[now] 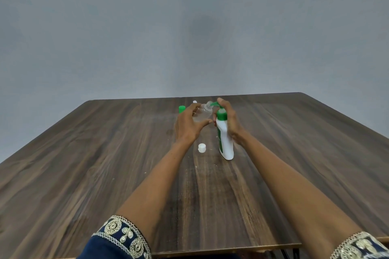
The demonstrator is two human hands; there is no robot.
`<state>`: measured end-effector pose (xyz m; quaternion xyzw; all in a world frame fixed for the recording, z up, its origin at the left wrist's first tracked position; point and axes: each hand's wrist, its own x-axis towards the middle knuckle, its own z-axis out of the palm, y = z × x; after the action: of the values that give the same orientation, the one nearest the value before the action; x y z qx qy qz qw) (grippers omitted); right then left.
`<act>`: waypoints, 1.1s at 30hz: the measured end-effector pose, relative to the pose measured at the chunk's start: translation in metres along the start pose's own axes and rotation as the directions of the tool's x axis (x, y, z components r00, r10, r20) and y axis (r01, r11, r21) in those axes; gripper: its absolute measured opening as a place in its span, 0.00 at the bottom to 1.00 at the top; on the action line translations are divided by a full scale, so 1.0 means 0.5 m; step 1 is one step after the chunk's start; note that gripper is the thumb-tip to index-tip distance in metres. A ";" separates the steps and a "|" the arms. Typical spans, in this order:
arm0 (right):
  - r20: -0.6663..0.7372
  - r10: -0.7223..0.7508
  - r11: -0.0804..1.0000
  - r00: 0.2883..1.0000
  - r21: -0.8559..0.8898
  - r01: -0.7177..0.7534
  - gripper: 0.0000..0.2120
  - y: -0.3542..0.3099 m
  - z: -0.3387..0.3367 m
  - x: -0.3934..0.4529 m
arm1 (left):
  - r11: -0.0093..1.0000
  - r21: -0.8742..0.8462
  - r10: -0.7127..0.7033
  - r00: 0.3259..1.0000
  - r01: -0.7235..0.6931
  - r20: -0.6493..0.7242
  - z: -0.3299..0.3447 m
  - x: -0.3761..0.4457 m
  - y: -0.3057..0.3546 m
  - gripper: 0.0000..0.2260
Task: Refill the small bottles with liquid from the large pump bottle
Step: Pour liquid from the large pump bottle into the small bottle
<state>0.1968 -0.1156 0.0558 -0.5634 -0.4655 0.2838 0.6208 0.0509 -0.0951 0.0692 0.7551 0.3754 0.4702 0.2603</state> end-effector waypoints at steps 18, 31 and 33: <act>0.044 0.022 0.999 0.999 -0.043 -0.021 0.43 -0.004 0.014 0.002 | 0.998 0.056 0.003 1.000 -0.002 -0.022 -0.025 -0.008 -0.016 0.25; -0.018 -0.027 0.986 0.999 0.167 0.030 0.22 -0.013 0.002 -0.011 | 0.998 0.052 0.032 0.999 -0.032 0.005 -0.008 -0.010 0.000 0.25; -0.025 -0.015 0.985 1.000 0.171 0.019 0.20 -0.017 0.001 -0.015 | 0.999 0.047 0.019 1.000 -0.019 0.011 -0.008 -0.012 -0.003 0.24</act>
<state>0.1921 -0.1237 0.0618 -0.5072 -0.4368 0.3107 0.6749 0.0451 -0.0989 0.0671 0.7670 0.3777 0.4599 0.2400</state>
